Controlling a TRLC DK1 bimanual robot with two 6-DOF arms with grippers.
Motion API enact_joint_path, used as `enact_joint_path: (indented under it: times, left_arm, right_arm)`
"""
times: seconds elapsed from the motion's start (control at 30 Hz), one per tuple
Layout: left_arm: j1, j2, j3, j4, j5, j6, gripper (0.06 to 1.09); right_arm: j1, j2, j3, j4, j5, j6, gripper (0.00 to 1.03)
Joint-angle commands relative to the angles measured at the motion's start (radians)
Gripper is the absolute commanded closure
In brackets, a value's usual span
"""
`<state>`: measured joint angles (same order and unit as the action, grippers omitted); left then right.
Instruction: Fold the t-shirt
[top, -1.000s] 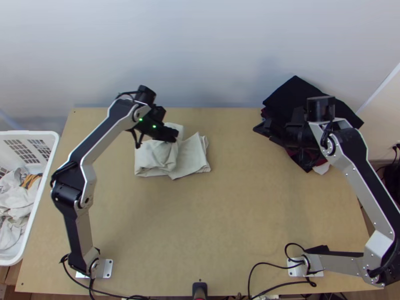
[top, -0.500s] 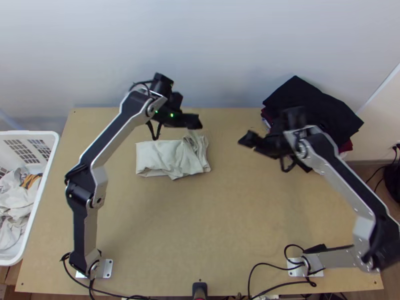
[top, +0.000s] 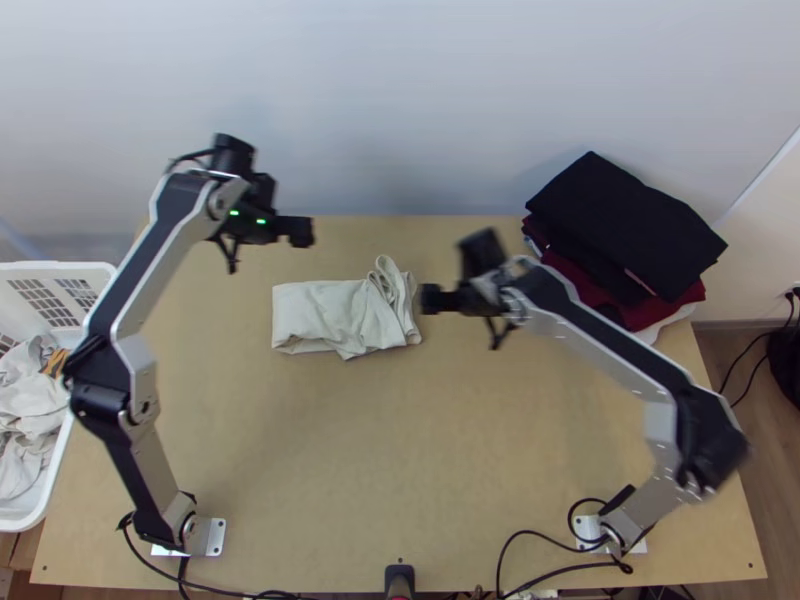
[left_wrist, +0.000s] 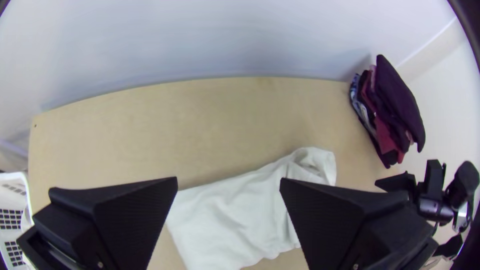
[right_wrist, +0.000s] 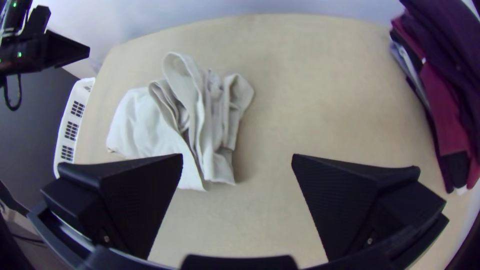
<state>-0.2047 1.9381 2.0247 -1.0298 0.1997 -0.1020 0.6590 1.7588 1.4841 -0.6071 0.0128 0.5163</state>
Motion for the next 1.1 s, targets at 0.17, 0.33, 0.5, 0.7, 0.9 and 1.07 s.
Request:
enact_joint_path:
  times: [0.17,0.33,0.5,0.7,0.9,1.07]
  left_arm:
    - [0.102,-0.2,-0.1,0.013,-0.008,0.022,0.1]
    - [0.162,-0.243,-0.149,0.014,-0.006,0.033,0.1]
    - [0.192,-0.268,-0.164,0.013,-0.006,0.035,0.1]
    - [0.215,-0.283,-0.19,0.014,-0.006,0.039,0.1]
    - [0.235,-0.289,-0.204,0.014,-0.006,0.053,0.1]
    - [0.237,-0.289,-0.221,0.022,-0.006,0.053,0.1]
  right_arm:
    - [0.152,0.229,0.315,-0.04,0.202,-0.079,0.04]
    - [0.209,0.353,0.447,-0.069,0.329,-0.157,0.04]
    - [0.234,0.462,0.519,-0.072,0.435,-0.222,0.04]
    - [0.206,0.57,0.573,-0.068,0.595,-0.272,0.04]
    - [0.128,0.538,0.519,-0.066,0.613,-0.222,0.04]
    - [0.064,0.473,0.438,-0.069,0.59,-0.136,0.04]
